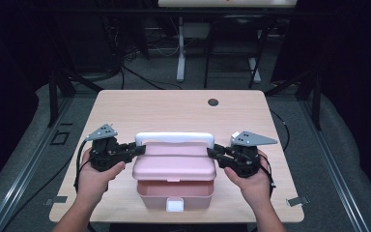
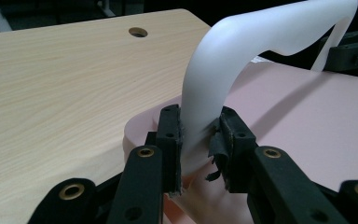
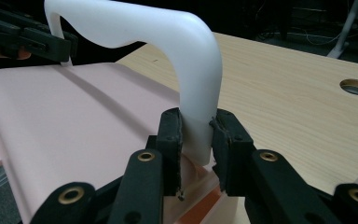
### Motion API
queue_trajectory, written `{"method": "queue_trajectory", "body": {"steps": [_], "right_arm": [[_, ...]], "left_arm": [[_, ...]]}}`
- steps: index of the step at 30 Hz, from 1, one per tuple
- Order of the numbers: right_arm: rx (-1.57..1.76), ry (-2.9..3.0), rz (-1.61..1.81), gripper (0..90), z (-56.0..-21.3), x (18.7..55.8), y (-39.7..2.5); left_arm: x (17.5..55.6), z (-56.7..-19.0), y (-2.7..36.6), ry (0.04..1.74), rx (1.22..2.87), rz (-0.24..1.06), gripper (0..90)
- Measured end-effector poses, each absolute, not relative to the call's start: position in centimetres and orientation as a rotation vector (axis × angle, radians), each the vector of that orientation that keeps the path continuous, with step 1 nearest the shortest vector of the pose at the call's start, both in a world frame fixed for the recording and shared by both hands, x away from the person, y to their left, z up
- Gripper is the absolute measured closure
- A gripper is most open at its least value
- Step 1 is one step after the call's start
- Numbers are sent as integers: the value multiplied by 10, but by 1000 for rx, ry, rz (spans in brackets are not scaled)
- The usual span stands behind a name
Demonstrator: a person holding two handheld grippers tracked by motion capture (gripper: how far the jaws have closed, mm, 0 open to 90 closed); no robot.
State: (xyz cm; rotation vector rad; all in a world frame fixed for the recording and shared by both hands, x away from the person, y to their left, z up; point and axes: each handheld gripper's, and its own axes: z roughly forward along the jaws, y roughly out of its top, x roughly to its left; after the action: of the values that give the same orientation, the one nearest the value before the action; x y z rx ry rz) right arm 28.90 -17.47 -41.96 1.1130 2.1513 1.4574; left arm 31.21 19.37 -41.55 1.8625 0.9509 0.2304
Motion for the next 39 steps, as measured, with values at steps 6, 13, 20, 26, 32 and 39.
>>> {"method": "queue_trajectory", "body": {"steps": [6,13,20,26,32,39], "right_arm": [[1112,2150,1470,734,-420,290,-175],[1111,2157,1465,734,-422,290,-175],[1111,2155,1469,735,-422,291,-176],[1114,2152,1472,734,-422,291,-176],[1114,2152,1473,734,-421,290,-175],[1116,2150,1471,734,-422,290,-175]], "left_arm": [[313,-417,195,954,1843,217,723],[307,-412,200,950,1840,212,689],[292,-410,214,952,1841,225,715],[277,-418,223,953,1852,226,775],[266,-431,227,963,1864,192,869],[258,-448,227,975,1888,177,894]]}}
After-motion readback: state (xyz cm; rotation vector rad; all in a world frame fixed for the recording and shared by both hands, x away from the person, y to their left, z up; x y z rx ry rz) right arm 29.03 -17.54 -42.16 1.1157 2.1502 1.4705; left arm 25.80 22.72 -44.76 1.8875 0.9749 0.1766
